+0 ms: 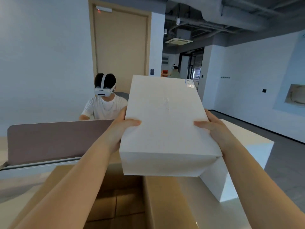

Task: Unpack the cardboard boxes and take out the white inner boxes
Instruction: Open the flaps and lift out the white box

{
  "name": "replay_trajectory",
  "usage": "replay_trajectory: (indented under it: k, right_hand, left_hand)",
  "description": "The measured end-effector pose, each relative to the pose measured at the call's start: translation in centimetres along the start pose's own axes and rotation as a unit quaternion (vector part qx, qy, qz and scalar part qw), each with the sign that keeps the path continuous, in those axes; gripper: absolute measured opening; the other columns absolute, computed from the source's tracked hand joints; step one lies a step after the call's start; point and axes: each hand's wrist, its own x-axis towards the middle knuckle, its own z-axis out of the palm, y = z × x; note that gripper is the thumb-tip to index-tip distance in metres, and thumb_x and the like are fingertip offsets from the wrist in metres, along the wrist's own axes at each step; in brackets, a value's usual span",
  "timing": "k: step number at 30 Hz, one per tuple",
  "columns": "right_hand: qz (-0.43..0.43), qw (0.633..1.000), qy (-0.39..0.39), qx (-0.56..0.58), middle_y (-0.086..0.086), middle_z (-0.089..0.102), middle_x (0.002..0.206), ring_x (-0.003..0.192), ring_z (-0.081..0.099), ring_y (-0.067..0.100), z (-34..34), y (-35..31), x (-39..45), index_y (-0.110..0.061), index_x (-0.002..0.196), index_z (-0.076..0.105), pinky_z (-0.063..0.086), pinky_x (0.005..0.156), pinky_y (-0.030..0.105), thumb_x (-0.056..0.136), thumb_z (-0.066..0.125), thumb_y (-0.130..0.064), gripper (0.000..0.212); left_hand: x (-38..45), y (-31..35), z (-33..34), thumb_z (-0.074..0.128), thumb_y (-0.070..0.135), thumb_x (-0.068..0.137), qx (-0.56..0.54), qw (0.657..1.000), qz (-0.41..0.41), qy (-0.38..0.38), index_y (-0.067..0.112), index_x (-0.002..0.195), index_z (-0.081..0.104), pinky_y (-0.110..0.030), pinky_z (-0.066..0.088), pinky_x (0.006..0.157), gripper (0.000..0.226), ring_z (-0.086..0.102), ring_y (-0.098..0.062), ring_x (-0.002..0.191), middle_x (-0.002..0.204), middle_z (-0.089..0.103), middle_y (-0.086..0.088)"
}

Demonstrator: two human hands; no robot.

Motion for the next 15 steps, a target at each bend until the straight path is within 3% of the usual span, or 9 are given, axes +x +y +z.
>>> replay_trajectory:
  k: [5,13,15]
  right_hand:
    - [0.0,0.999,0.012,-0.034,0.003,0.068,0.101,0.081,0.066,0.024,-8.9,-2.5,-0.2,-0.024,0.114,0.059,0.053,0.064,0.032,0.083,0.052,0.004,0.042]
    - [0.016,0.997,0.032,-0.065,0.007,0.067,0.105,0.082,0.064,0.027,-21.9,-5.2,0.8,-0.017,0.119,0.058,0.052,0.067,0.032,0.082,0.051,0.004,0.043]
    - [0.023,0.997,0.032,-0.061,0.006,0.068,0.1,0.077,0.066,0.024,-24.1,-5.5,1.3,-0.016,0.117,0.059,0.053,0.064,0.031,0.082,0.051,0.005,0.042]
  left_hand:
    - [2.6,-1.4,9.0,0.066,0.004,0.073,-0.016,1.0,-0.006,0.0,0.021,0.128,0.039,-0.03,0.047,0.067,0.064,0.062,-0.016,0.089,0.104,0.061,0.001]
    - [7.2,-4.3,21.8,0.06,0.013,0.057,-0.055,0.998,-0.021,-0.007,0.018,0.126,0.041,-0.023,0.052,0.056,0.072,0.064,-0.013,0.082,0.101,0.063,0.001]
    - [8.4,-4.7,23.7,0.06,0.012,0.057,-0.055,0.998,-0.026,-0.01,0.018,0.127,0.042,-0.026,0.052,0.061,0.073,0.065,-0.015,0.083,0.101,0.064,0.0]
